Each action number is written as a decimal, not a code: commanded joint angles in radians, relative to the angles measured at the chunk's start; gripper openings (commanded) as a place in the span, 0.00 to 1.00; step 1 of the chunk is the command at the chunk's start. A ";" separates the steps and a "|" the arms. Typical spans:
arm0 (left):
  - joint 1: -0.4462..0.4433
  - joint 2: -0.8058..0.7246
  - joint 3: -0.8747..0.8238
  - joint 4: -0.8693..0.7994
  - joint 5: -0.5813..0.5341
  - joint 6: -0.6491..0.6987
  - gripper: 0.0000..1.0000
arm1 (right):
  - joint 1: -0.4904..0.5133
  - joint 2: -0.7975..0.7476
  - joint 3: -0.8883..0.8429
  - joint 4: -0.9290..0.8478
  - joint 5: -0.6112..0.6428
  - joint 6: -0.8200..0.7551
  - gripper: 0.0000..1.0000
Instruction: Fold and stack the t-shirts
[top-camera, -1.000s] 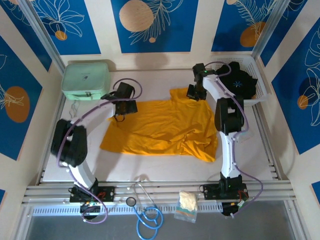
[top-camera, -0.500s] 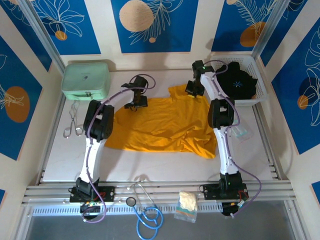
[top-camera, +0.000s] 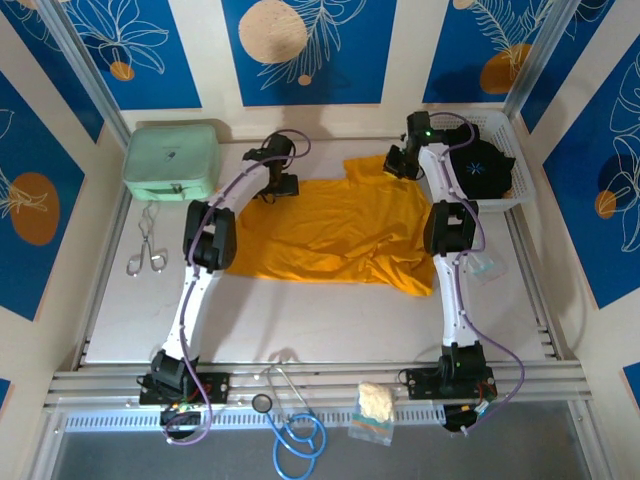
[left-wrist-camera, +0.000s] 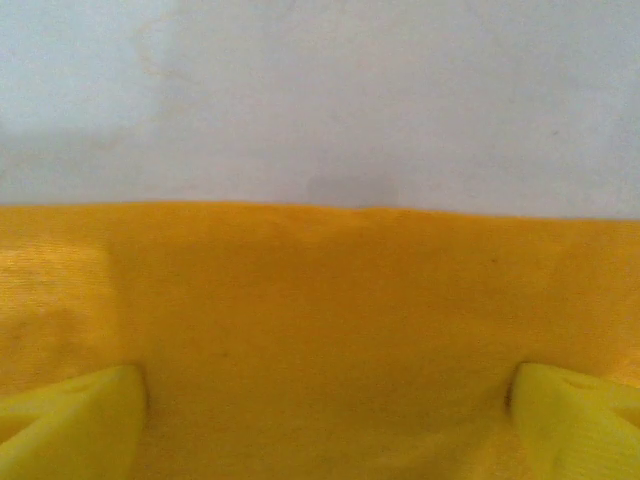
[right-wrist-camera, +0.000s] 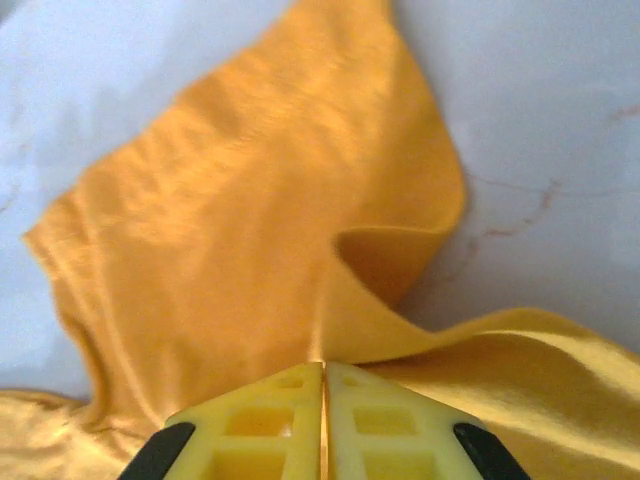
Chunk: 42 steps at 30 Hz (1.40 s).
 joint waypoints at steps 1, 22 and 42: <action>0.005 -0.118 0.002 -0.049 -0.007 0.039 0.98 | 0.018 -0.145 -0.018 0.013 -0.079 -0.042 0.15; 0.090 -0.655 -0.902 0.211 -0.036 -0.112 0.53 | 0.194 -0.882 -1.064 0.230 -0.053 -0.113 0.12; 0.102 -0.570 -0.906 0.260 0.029 -0.145 0.45 | 0.215 -0.963 -1.254 0.255 -0.030 -0.129 0.11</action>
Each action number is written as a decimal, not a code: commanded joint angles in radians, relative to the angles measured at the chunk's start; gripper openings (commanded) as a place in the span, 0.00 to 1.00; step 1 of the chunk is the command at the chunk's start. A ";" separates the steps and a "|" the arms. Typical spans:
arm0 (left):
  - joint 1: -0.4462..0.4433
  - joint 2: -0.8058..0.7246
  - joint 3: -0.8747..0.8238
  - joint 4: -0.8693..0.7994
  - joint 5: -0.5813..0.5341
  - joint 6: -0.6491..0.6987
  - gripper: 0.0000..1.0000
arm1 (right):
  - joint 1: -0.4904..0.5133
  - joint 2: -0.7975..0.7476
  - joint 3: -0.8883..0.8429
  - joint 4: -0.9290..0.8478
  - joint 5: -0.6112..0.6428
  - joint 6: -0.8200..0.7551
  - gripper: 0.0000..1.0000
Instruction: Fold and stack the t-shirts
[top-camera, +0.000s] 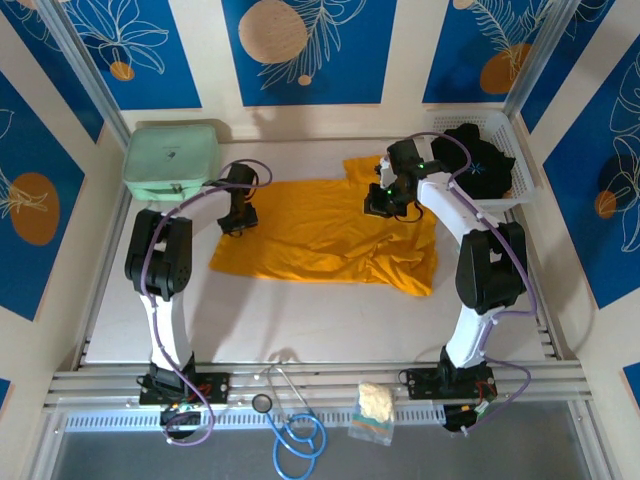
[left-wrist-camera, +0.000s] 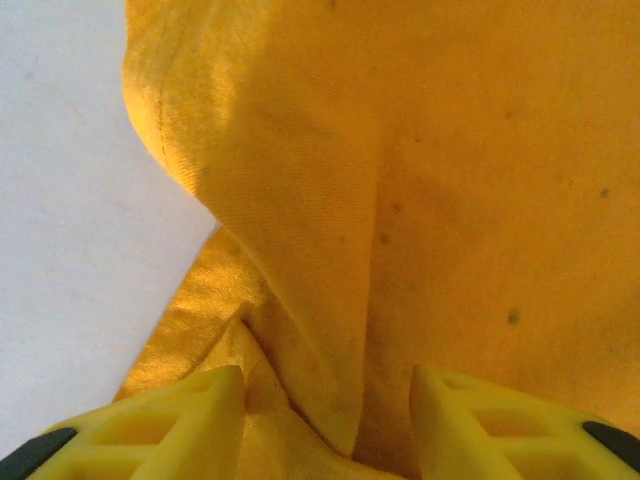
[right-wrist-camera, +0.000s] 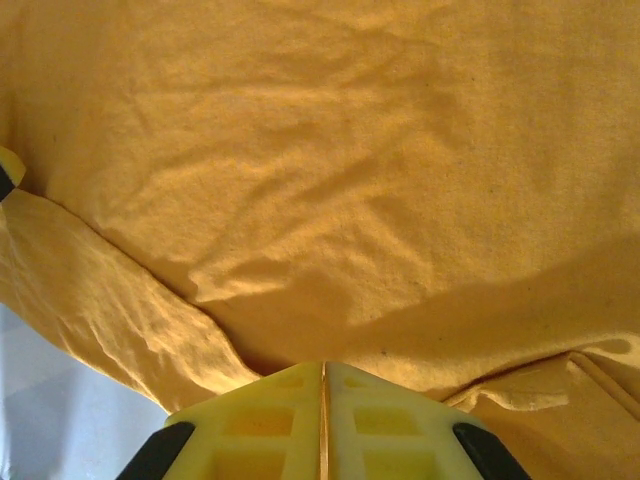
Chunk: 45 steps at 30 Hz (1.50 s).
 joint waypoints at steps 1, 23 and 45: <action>0.008 -0.021 -0.016 -0.006 0.024 -0.009 0.45 | 0.008 -0.004 0.001 -0.005 -0.001 -0.017 0.11; -0.003 -0.124 -0.096 -0.047 0.030 0.009 0.32 | 0.009 -0.021 -0.011 -0.008 0.008 -0.018 0.10; -0.035 -0.022 -0.029 -0.017 0.004 0.001 0.28 | 0.017 -0.036 -0.022 -0.016 0.022 -0.027 0.10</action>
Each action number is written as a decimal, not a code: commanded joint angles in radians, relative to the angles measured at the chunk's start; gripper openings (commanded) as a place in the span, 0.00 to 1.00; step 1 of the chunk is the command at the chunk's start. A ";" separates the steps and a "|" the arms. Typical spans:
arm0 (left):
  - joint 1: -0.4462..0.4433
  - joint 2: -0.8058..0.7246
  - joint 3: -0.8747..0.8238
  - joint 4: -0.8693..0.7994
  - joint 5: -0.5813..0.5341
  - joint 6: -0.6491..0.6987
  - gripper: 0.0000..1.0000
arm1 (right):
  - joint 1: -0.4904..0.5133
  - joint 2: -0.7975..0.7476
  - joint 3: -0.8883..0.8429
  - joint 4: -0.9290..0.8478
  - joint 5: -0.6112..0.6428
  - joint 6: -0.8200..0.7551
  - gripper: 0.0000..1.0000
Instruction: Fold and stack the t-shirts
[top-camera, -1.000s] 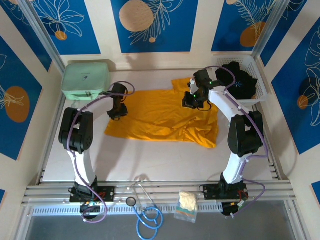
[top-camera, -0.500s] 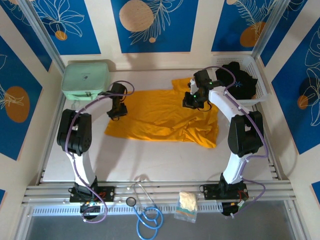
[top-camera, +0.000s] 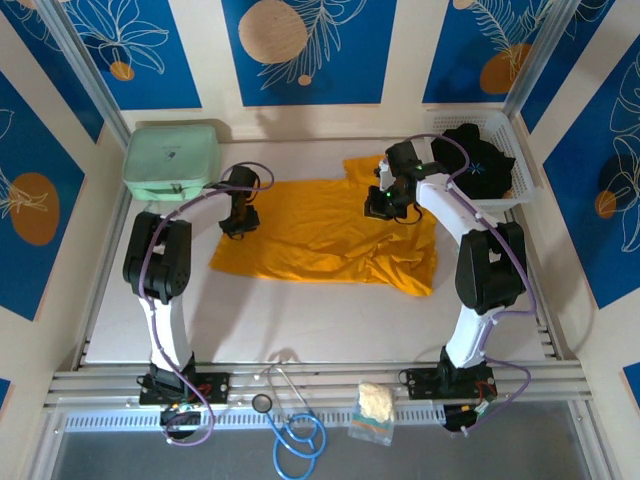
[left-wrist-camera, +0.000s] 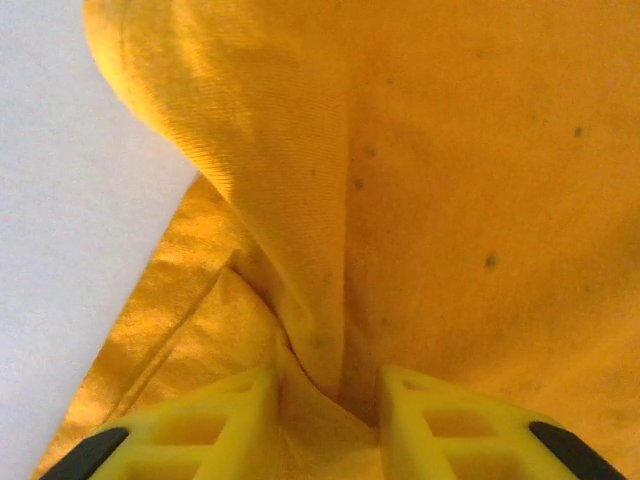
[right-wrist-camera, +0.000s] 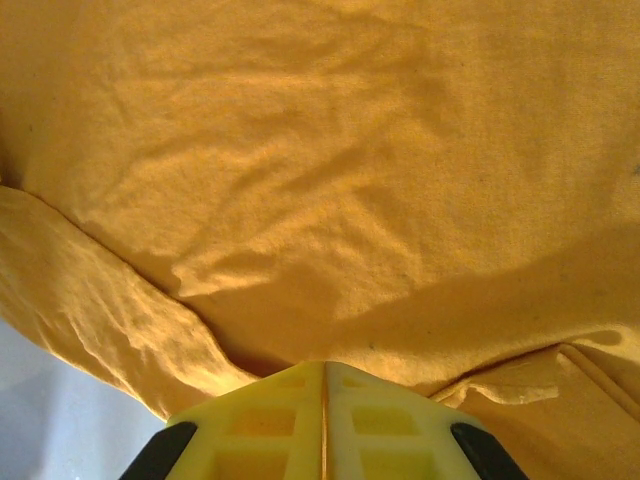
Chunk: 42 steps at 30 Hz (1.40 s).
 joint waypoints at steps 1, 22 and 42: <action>-0.010 0.010 0.001 -0.019 -0.021 -0.001 0.27 | 0.006 -0.036 -0.008 -0.012 -0.001 -0.019 0.10; -0.055 -0.170 -0.131 -0.045 -0.076 0.004 0.11 | 0.225 0.185 0.181 0.030 -0.148 0.039 0.10; -0.058 -0.041 -0.117 0.016 -0.036 0.015 0.24 | 0.402 0.985 1.123 -0.026 -0.372 0.262 0.00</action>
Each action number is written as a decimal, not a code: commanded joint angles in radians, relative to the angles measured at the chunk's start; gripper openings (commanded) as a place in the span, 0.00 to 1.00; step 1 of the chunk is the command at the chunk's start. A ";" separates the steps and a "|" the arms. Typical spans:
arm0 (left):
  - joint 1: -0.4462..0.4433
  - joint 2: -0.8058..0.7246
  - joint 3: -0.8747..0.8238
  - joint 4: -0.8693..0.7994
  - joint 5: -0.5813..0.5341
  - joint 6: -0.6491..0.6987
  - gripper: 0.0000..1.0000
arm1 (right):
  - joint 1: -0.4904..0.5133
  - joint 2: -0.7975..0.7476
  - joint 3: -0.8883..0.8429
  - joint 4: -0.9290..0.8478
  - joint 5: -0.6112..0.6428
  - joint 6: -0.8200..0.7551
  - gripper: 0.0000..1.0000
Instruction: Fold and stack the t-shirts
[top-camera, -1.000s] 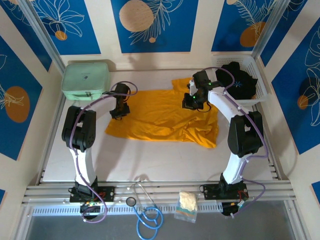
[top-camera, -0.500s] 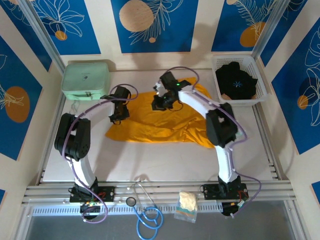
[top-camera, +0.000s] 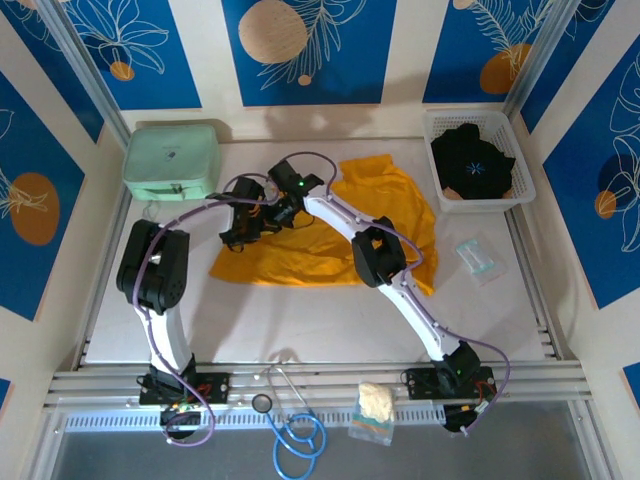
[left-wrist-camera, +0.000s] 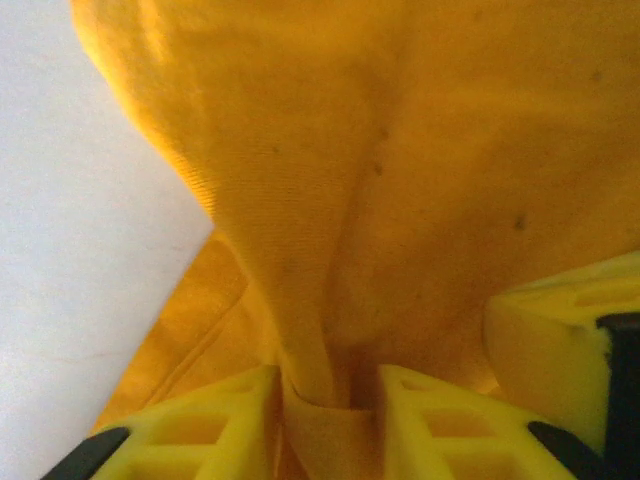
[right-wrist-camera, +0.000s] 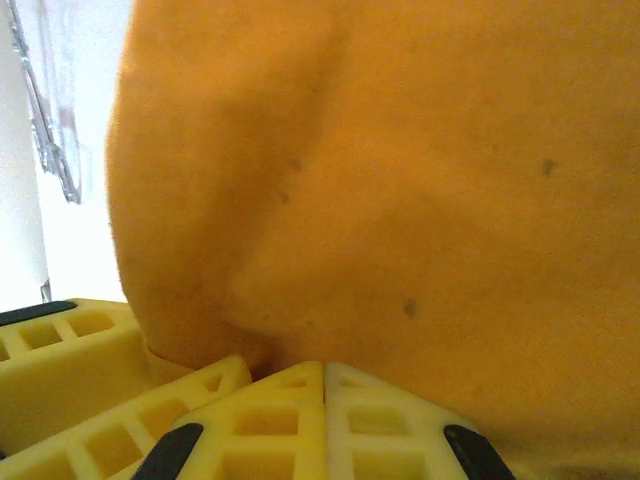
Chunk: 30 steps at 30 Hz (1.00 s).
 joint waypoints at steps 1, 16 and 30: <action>-0.007 0.042 0.018 0.006 0.023 0.006 0.18 | -0.001 0.037 0.047 0.010 -0.017 0.093 0.00; -0.011 -0.268 -0.196 -0.098 -0.027 0.008 0.05 | -0.053 0.120 0.120 0.083 0.185 0.358 0.00; -0.044 -0.926 -0.666 -0.295 -0.003 -0.246 0.32 | -0.066 0.126 0.120 0.091 0.285 0.410 0.00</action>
